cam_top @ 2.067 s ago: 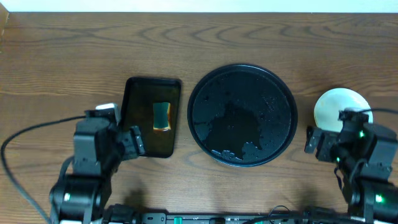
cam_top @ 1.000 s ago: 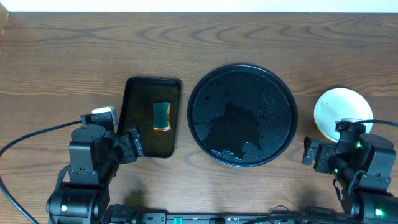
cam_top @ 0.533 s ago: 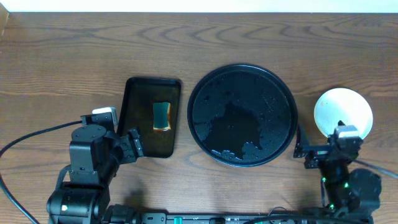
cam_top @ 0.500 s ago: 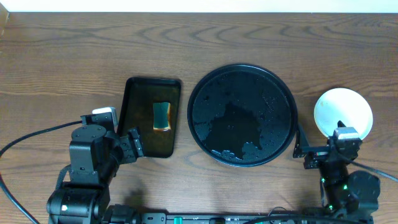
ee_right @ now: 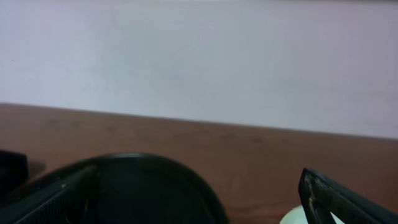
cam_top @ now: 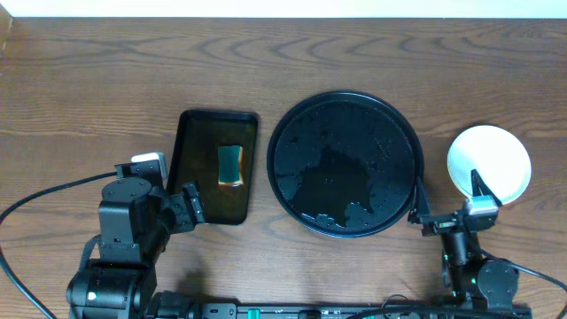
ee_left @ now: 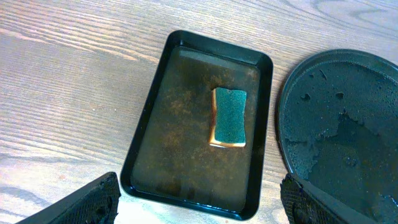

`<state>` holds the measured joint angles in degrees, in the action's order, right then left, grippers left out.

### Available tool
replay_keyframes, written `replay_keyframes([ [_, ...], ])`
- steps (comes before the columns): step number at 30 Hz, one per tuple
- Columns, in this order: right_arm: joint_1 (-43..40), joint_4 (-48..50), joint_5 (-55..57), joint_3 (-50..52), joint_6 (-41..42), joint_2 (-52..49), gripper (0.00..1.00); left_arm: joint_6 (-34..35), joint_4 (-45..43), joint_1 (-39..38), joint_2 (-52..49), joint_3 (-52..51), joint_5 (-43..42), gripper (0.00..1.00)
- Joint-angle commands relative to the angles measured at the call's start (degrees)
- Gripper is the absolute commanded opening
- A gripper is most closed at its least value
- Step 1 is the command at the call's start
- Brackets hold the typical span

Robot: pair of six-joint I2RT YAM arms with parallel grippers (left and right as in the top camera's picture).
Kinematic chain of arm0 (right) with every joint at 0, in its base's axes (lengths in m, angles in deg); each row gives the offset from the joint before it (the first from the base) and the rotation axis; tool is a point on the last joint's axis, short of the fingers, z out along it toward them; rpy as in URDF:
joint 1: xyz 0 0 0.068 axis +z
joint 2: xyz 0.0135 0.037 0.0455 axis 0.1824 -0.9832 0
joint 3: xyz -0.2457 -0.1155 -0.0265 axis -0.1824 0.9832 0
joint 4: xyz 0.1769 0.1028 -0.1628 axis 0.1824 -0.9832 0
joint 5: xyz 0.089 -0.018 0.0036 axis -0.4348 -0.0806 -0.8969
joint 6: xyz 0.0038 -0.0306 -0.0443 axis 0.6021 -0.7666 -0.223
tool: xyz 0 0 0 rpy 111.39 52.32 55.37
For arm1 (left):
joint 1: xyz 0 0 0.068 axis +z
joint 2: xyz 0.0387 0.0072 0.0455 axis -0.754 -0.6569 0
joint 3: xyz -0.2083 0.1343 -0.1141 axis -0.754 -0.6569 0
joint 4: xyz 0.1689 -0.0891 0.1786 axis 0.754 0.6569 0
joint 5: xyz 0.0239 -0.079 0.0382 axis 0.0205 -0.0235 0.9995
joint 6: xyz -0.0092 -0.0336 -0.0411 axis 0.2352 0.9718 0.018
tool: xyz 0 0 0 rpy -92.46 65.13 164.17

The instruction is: Clean dirty plates on tray and stack at the side

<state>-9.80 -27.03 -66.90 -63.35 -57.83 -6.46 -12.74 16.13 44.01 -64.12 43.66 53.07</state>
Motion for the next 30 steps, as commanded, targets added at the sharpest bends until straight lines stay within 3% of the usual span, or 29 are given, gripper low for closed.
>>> replay_keyframes([
  [1,0.5,-1.2,-1.3,3.3,-0.4,0.4,0.99,-0.3,0.0,0.3,0.0,-0.1,-0.5,0.83],
  [3,0.5,-4.5,-1.4,3.3,-0.2,0.4,0.99,-0.3,0.0,0.3,0.0,-0.1,-0.5,0.83],
  [30,0.5,-4.3,-1.7,3.3,-0.8,0.4,0.99,-0.3,0.0,0.3,0.0,-0.1,-0.5,0.83],
])
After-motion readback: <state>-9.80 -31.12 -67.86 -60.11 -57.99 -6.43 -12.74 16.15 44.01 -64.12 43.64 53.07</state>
